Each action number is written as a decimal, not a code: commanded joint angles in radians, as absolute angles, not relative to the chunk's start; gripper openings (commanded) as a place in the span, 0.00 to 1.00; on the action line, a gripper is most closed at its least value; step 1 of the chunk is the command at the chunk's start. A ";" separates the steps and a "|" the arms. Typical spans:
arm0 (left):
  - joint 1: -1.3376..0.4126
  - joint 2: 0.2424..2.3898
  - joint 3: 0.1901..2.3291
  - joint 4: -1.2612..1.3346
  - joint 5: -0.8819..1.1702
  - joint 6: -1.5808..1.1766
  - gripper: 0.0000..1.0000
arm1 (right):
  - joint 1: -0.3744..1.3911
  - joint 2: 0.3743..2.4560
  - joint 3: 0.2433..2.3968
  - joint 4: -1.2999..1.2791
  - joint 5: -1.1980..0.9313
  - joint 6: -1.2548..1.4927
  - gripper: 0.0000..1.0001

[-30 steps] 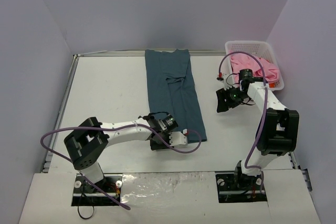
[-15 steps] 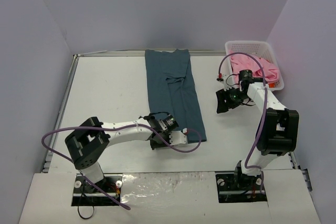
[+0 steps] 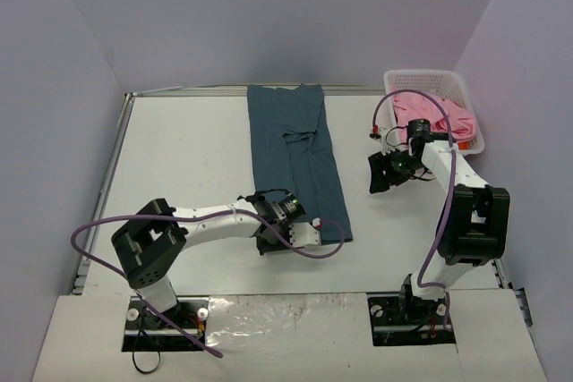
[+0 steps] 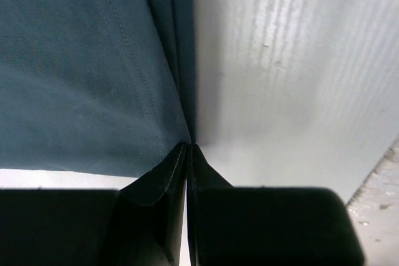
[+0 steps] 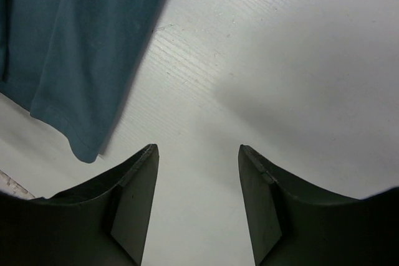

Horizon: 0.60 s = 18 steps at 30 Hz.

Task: Fold and stack the t-shirts
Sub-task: Grab the bottom of the folded rectangular tshirt with both arms

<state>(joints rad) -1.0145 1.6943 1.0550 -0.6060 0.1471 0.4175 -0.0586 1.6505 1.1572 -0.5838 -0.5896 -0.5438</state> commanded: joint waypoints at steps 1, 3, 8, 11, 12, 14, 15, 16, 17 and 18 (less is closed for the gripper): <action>-1.015 1.606 1.085 -0.672 0.227 0.445 0.02 | -0.061 1.621 1.152 -0.604 -0.587 -0.545 0.50; -1.015 1.576 1.080 -0.673 0.224 0.451 0.02 | -0.058 1.623 1.152 -0.603 -0.586 -0.545 0.50; -0.993 1.531 1.092 -0.698 0.225 0.460 0.02 | -0.060 1.618 1.152 -0.606 -0.600 -0.546 0.50; -0.977 1.511 1.097 -0.715 0.241 0.479 0.02 | -0.058 1.609 1.147 -0.607 -0.629 -0.552 0.49; -0.976 1.512 1.098 -0.719 0.251 0.483 0.02 | -0.058 1.592 1.147 -0.607 -0.643 -0.554 0.48; -0.974 1.517 1.095 -0.724 0.258 0.497 0.02 | -0.054 1.550 1.152 -0.609 -0.687 -0.555 0.47; -0.974 1.529 1.089 -0.724 0.261 0.502 0.02 | -0.049 1.534 1.158 -0.609 -0.696 -0.558 0.47; -0.974 1.538 1.086 -0.723 0.256 0.508 0.02 | -0.043 1.519 1.158 -0.607 -0.698 -0.563 0.48; -0.974 1.548 1.085 -0.721 0.252 0.509 0.03 | -0.037 1.494 1.155 -0.607 -0.696 -0.568 0.49; -0.973 1.563 1.078 -0.716 0.249 0.512 0.06 | -0.031 1.488 1.141 -0.606 -0.693 -0.574 0.49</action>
<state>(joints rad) -0.9752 1.5486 1.0603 -0.6788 0.2325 0.4820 -0.0490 1.5723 1.1515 -0.5846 -0.6437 -0.5514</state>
